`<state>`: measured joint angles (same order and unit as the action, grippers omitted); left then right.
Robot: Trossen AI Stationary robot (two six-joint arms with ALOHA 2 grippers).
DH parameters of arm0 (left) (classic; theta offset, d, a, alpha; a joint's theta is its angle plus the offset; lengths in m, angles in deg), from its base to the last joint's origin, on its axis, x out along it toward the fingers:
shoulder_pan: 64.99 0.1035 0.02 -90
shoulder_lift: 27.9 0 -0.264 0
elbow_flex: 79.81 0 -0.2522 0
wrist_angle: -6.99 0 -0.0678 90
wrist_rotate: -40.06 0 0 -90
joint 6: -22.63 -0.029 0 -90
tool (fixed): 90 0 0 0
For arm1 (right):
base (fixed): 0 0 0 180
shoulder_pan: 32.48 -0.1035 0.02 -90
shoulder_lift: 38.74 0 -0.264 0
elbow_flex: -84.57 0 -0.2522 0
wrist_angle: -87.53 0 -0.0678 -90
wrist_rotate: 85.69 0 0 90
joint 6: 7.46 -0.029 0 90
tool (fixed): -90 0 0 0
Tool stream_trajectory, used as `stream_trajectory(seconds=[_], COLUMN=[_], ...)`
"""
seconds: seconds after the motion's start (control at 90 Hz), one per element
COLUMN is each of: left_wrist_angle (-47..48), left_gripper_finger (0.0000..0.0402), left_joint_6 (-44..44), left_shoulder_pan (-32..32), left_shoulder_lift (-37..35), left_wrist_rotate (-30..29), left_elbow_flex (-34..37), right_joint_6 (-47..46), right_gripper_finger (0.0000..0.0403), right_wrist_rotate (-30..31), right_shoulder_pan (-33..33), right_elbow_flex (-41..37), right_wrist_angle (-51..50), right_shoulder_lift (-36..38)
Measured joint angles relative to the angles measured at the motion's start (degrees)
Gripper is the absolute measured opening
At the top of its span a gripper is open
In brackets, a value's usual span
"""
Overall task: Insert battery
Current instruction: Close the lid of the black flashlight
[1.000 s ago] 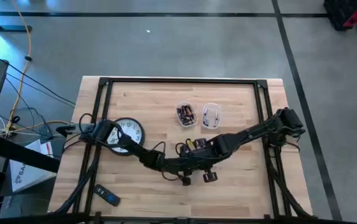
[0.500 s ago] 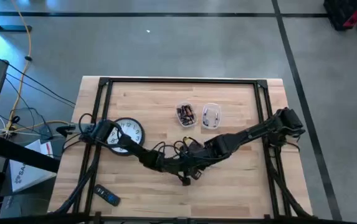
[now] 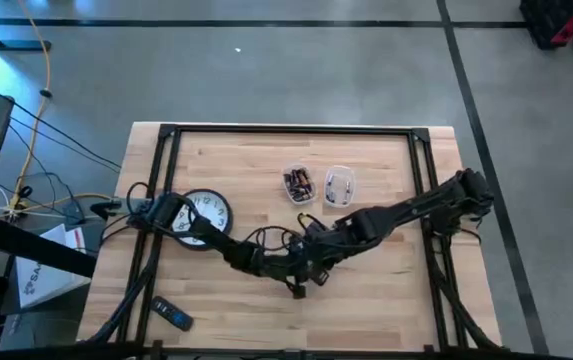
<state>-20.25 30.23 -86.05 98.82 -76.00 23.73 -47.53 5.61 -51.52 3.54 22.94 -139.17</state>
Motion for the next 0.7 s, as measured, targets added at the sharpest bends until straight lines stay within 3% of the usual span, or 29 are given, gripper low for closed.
stream_trajectory(seconds=[0.133, 0.244, 0.478, 0.7], left_wrist_angle=[0.0, 0.0, 0.0, -0.5], left_gripper_finger=[0.0099, 0.0099, 0.0099, 0.0099], left_joint_6=[0.1, 0.2, 0.2, -2.7], left_shoulder_pan=[0.0, 0.0, 0.0, -0.6], left_shoulder_lift=[0.0, 0.0, 0.0, 0.0], left_wrist_rotate=[0.0, 0.0, 0.0, 0.8], left_elbow_flex=[0.0, 0.0, 0.0, 0.0], right_joint_6=[20.6, 32.1, 47.5, 54.2], right_gripper_finger=[0.0046, 0.0069, 0.0119, 0.0135], right_wrist_rotate=[-1.4, -1.3, 0.2, -4.8], right_shoulder_pan=[-0.2, -0.5, 0.0, 0.7], right_elbow_flex=[0.1, 0.1, 0.2, 0.2], right_wrist_angle=[-0.3, -0.3, -1.1, -1.8], right_shoulder_lift=[0.4, 0.3, -0.2, -2.0])
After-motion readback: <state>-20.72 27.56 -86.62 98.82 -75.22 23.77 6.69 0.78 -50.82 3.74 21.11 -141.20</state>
